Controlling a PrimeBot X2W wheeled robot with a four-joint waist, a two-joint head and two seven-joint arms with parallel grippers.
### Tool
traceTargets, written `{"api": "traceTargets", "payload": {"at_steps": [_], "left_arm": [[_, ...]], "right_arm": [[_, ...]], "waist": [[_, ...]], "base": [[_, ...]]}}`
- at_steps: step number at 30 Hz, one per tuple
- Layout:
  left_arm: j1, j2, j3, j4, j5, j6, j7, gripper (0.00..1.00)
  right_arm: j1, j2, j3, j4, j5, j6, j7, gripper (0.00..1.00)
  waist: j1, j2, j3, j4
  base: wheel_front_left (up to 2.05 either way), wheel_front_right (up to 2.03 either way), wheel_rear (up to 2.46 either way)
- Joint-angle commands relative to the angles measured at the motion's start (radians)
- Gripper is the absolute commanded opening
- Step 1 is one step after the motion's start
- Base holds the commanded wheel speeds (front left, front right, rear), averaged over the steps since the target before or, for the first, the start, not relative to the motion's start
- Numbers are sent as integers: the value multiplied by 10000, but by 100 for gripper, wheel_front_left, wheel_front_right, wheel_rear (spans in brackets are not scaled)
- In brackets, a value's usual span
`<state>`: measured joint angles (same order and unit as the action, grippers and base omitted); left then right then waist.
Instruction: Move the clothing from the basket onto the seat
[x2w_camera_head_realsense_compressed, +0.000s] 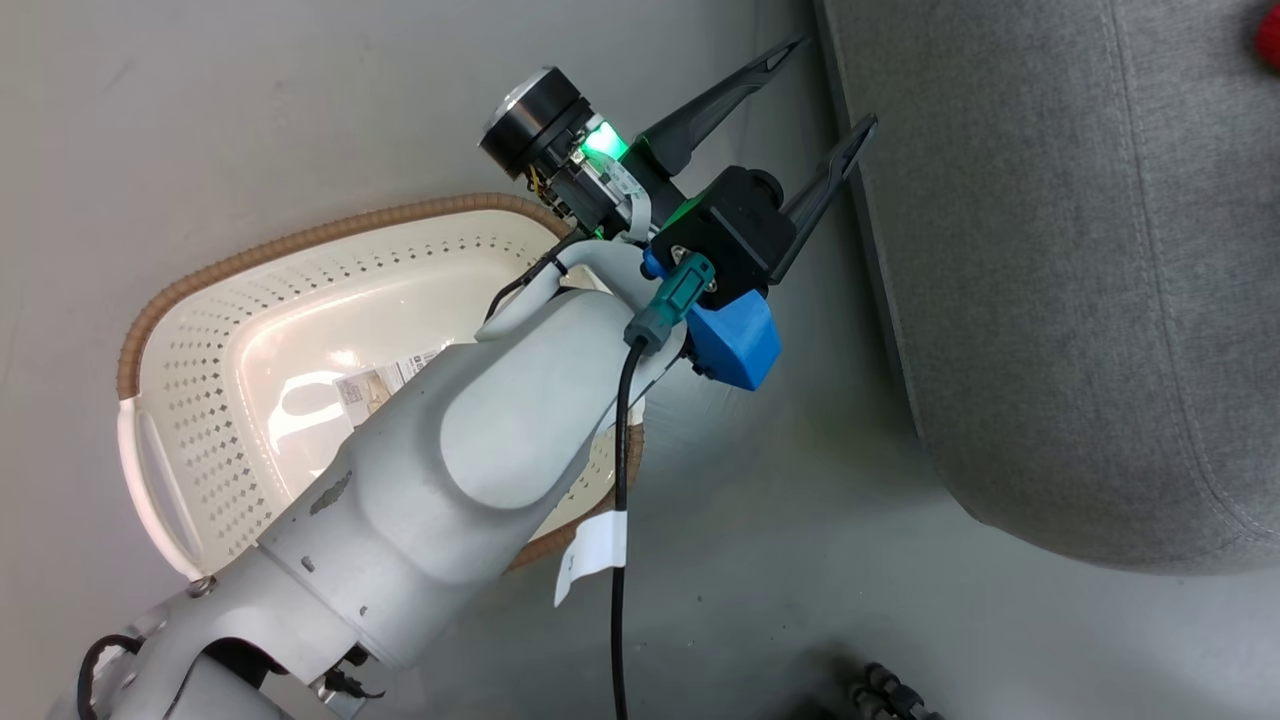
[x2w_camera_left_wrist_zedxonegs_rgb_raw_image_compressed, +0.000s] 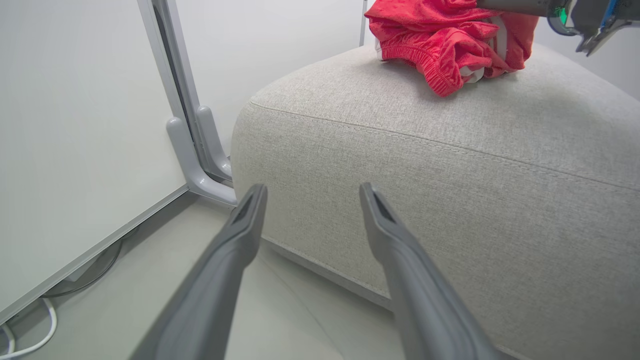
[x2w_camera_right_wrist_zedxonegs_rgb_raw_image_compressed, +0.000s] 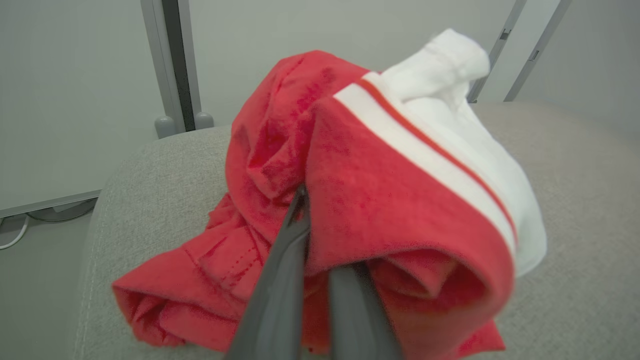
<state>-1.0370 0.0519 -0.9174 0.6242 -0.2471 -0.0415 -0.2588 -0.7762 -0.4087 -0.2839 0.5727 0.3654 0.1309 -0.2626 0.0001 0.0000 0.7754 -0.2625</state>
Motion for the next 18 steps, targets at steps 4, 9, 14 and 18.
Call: {"api": "traceTargets", "payload": {"at_steps": [4, 9, 14, 18], "left_arm": [[99, 15, 44, 10, -95, 81, -66, 100], [527, 10, 277, -314, -248, 190, -72, 100], [1175, 114, 752, -828, -343, 380, -75, 100], [1966, 260, 1327, -1248, -456, 593, -75, 100]], "right_arm": [[285, 71, -36, -63, 121, -3, -34, 100], [1388, 435, -203, -538, -133, -1, -35, 100], [2423, 818, -208, -1161, -439, -1, -34, 100], [3092, 1005, 111, -1911, -621, -1, -35, 100]], "waist": [[-1, 0, -286, 6], [-1, 0, -1072, 74], [-1, 0, -1916, 142], [-1, 0, -2658, 249]], "base": [[0, 0, 0], [0, 0, 0], [0, 0, 0], [0, 0, 0]]}}
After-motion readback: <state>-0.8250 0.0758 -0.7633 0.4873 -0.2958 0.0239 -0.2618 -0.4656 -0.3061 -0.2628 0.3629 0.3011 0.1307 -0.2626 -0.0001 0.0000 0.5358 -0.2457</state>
